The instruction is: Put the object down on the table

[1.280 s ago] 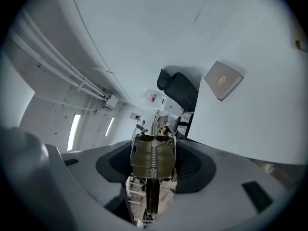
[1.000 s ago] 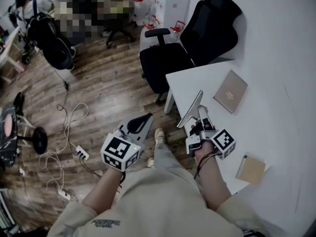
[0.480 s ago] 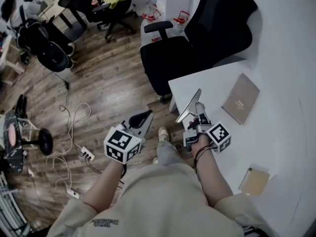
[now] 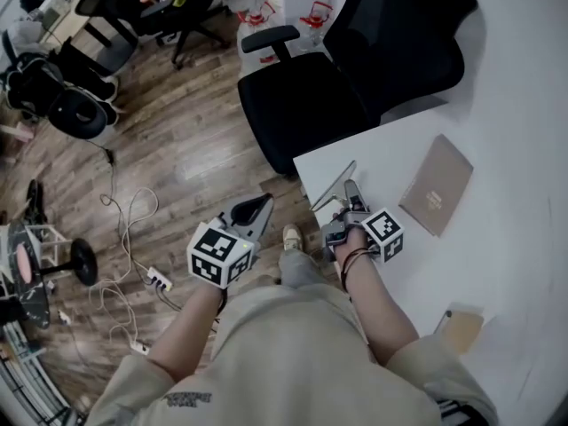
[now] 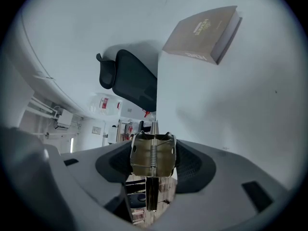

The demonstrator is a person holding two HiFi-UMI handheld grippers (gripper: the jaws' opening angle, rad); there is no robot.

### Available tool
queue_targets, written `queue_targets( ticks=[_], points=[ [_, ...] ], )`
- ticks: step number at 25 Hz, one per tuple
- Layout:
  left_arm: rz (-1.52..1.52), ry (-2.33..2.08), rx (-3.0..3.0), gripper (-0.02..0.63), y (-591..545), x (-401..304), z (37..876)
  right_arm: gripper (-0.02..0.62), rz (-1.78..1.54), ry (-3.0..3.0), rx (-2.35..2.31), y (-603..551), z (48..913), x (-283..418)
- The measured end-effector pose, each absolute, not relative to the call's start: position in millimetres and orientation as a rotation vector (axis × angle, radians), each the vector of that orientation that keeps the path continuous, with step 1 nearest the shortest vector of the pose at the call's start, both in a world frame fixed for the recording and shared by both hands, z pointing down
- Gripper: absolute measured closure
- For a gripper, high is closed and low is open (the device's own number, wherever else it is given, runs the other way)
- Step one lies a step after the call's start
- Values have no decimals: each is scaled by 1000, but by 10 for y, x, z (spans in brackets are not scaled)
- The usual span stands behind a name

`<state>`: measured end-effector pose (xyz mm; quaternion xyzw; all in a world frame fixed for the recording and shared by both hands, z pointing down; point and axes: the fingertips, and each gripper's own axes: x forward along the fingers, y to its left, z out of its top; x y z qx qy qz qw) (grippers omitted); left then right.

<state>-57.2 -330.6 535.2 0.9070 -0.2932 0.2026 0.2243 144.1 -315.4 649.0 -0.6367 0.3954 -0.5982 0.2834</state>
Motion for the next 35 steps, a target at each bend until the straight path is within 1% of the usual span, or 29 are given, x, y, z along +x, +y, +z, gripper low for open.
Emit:
queue_targets(
  ticks=[15,35],
  points=[
    [645,-669,2494,584,-3991,-431,5739,350,-1531,941,-1865,-3746,6919,1532],
    [800,-134,2574,584,-4954,-345,6112,345,-1286,719,-2118,-4136,7037,1327]
  ],
)
